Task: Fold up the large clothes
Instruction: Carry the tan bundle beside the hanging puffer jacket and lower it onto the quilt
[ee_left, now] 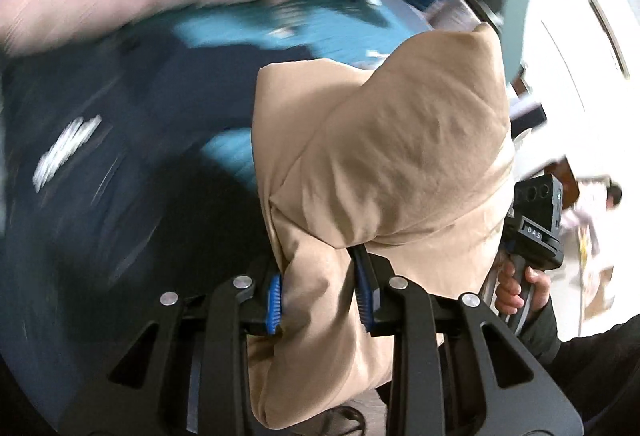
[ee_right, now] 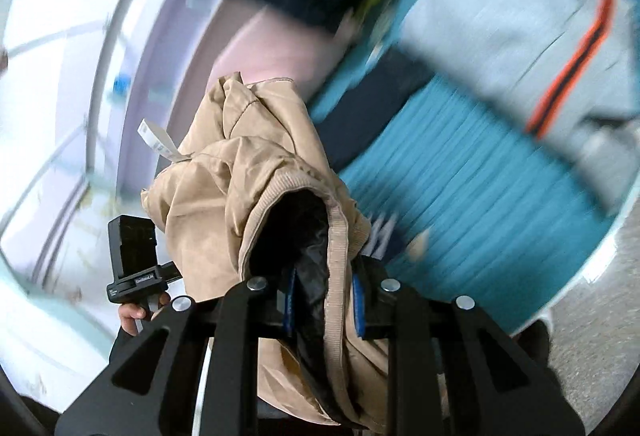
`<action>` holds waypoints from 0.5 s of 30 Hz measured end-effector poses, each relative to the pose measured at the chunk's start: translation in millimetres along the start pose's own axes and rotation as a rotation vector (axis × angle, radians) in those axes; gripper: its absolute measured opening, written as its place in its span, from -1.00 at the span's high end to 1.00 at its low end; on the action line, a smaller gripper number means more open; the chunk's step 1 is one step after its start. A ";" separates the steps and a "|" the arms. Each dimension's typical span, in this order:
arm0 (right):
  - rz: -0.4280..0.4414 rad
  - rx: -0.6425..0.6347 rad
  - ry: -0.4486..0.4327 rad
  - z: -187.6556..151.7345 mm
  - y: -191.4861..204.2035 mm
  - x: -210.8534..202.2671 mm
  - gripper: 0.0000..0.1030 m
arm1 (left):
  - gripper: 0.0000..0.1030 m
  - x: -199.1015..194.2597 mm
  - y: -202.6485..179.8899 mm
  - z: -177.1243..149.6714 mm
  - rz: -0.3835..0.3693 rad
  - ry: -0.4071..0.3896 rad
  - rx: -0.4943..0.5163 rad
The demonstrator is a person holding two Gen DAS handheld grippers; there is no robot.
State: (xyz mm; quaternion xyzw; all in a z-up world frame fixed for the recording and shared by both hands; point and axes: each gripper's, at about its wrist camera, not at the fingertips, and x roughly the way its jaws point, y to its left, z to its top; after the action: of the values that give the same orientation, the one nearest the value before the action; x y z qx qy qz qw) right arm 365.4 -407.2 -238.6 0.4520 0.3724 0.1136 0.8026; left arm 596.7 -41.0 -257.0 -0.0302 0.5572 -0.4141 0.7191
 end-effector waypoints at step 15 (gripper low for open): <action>-0.003 0.279 -0.377 108.8 -126.2 -119.6 0.61 | 0.44 167.0 -183.2 224.3 0.046 0.147 0.407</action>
State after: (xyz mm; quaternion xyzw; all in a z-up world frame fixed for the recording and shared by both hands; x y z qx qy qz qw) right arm 338.7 -610.3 -247.4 0.5711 0.2284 -0.0265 0.7880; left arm 685.1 -359.9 -209.5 0.1587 0.5135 -0.5027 0.6770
